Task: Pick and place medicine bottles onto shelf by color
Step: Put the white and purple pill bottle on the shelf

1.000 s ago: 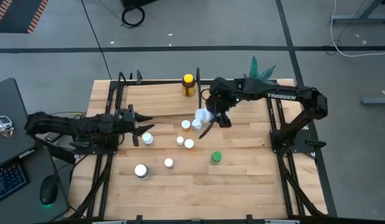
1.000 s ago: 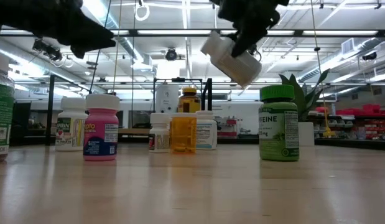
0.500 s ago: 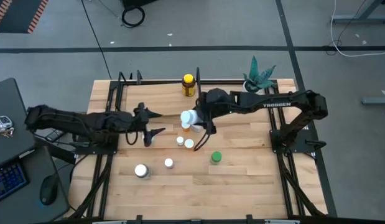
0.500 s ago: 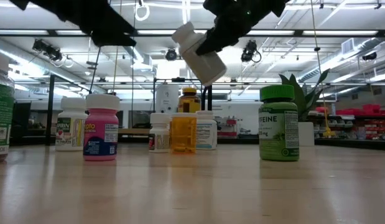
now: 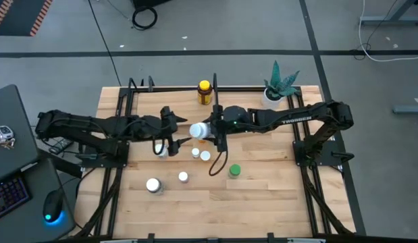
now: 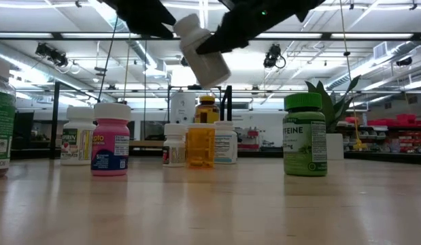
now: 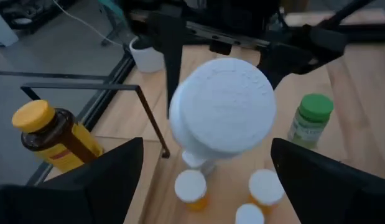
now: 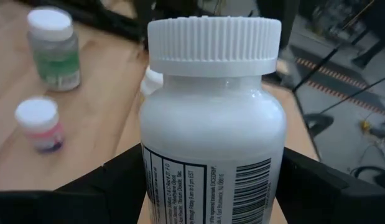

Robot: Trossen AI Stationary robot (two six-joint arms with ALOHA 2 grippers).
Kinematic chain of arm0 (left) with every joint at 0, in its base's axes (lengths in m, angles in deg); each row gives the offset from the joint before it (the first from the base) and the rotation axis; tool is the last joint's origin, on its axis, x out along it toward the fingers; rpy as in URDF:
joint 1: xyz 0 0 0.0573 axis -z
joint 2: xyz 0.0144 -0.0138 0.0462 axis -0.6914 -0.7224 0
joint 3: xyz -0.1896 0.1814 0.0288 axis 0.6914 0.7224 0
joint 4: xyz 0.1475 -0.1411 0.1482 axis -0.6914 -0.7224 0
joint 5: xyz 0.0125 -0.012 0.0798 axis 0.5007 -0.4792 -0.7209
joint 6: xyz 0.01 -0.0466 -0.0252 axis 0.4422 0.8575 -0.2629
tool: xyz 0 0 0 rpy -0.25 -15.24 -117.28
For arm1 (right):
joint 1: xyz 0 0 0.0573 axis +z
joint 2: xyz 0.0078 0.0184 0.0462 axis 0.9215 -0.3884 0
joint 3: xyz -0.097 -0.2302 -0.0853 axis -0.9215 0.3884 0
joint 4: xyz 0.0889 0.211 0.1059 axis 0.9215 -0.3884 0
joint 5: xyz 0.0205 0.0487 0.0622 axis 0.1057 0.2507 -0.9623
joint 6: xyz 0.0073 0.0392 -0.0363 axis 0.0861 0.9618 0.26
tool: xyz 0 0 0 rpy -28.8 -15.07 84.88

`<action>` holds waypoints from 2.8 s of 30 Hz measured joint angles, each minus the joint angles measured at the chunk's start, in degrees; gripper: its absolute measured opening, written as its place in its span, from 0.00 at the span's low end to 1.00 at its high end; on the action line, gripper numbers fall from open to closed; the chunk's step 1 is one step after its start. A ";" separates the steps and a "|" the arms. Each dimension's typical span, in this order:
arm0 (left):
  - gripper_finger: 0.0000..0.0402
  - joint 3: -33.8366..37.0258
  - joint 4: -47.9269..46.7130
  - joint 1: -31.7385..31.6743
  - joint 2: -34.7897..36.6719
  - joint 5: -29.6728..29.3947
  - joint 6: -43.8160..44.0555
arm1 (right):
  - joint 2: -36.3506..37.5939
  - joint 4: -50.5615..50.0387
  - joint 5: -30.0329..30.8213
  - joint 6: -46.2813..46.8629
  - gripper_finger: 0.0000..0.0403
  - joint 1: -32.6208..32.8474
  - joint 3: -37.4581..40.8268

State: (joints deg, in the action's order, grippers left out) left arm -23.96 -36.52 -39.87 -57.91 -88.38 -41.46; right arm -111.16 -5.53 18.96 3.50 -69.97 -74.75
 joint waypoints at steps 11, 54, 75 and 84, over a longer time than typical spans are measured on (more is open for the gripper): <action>0.90 -4.78 -1.99 -0.30 -5.42 2.67 -2.67 | -2.39 3.89 -0.41 -0.39 0.75 0.57 0.15; 0.62 -4.90 -7.16 -4.75 -1.76 2.66 2.44 | 9.48 -7.17 5.59 -2.31 0.97 -0.40 -1.84; 0.63 -13.08 -29.58 -41.83 -4.68 9.73 12.97 | 30.16 -4.72 2.92 -3.49 0.95 -9.92 10.83; 0.64 -19.35 -35.29 -51.17 -13.94 13.95 15.48 | 32.90 -2.76 2.56 -3.61 0.94 -11.94 14.25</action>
State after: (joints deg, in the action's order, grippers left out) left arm -43.31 -71.82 -91.04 -71.85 -74.43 -25.98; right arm -78.27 -8.29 21.52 -0.11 -81.92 -60.50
